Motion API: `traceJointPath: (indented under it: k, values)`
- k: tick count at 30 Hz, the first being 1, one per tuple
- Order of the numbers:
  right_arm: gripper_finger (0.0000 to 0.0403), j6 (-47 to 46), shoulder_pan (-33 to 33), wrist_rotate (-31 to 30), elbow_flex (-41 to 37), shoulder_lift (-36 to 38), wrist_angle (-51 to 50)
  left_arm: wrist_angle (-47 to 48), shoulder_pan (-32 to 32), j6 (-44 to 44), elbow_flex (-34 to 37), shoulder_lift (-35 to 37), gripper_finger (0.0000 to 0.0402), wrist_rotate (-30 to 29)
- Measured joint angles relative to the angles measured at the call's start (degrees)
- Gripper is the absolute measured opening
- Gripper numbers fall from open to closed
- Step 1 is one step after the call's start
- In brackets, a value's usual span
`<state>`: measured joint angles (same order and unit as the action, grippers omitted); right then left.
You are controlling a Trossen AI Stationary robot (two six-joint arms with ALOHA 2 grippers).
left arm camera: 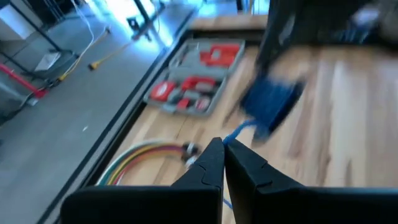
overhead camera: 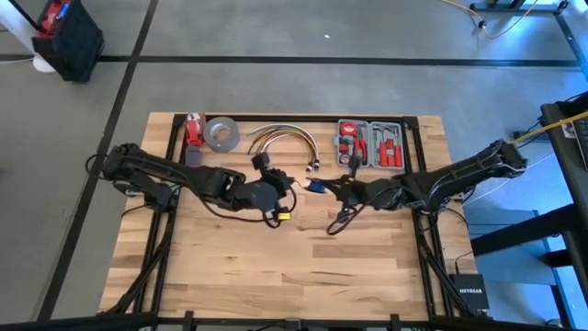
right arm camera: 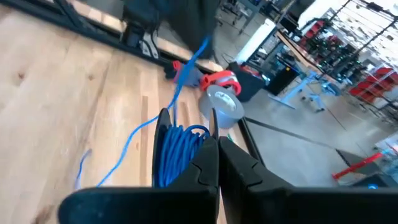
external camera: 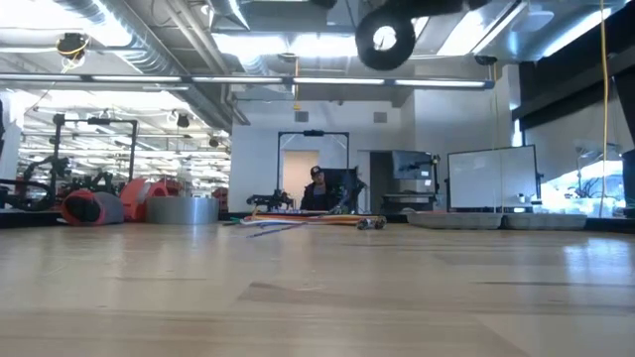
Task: Coil cords
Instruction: Coil the blue wire on the black spool
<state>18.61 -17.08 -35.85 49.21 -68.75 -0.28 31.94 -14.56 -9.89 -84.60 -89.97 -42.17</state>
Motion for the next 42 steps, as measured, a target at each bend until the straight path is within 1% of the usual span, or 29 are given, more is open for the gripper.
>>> traceJointPath:
  k: [3,8,13,18,20,24,28,32,34,38,42]
  values:
    - [0.0001,-0.2,0.3,-1.1,0.0,-2.6,1.8,-3.3,-0.4,-0.1,0.0,-0.5,0.0001,0.0]
    - [0.0001,-0.5,0.6,-4.5,0.0,-6.2,4.2,-4.3,0.1,0.2,0.0,-1.3,0.0001,0.1]
    - [0.0001,-4.2,1.5,-8.7,0.1,-7.5,5.9,-6.3,-0.4,-1.5,0.0,-1.9,0.0001,0.0]
    - [0.0001,-4.7,1.9,-10.7,0.1,-7.6,11.5,-9.8,-2.3,-1.6,0.0,-4.4,0.0001,0.5]
    - [0.0001,-4.5,2.2,-10.5,0.0,-7.6,13.6,-11.5,-2.5,-1.1,0.0,-5.9,0.0001,0.5]
    - [0.0001,-4.8,2.4,-9.5,0.0,-7.6,14.7,-16.3,-2.2,2.2,0.0,-8.1,0.0001,0.2]
    - [0.0001,-5.2,2.5,-7.4,0.0,-7.6,14.2,-20.2,-1.6,6.1,0.0,-8.3,0.0001,-1.4]
    - [0.0001,-5.3,2.5,-7.3,0.0,-7.6,13.5,-22.8,-1.6,8.7,0.0,-7.8,0.0001,-2.9]
    - [0.0001,-5.1,2.5,-7.1,0.0,-7.6,14.5,-23.0,-1.6,8.8,0.0,-7.8,0.0001,-3.0]
    - [0.0001,-3.5,2.5,-7.1,0.1,-7.6,18.5,-22.1,-1.7,7.7,0.0,-10.2,0.0001,-2.9]
    - [0.0001,-1.4,2.4,-7.0,1.8,-7.6,19.1,-22.2,-2.3,7.5,0.0,-11.5,0.0001,-3.6]
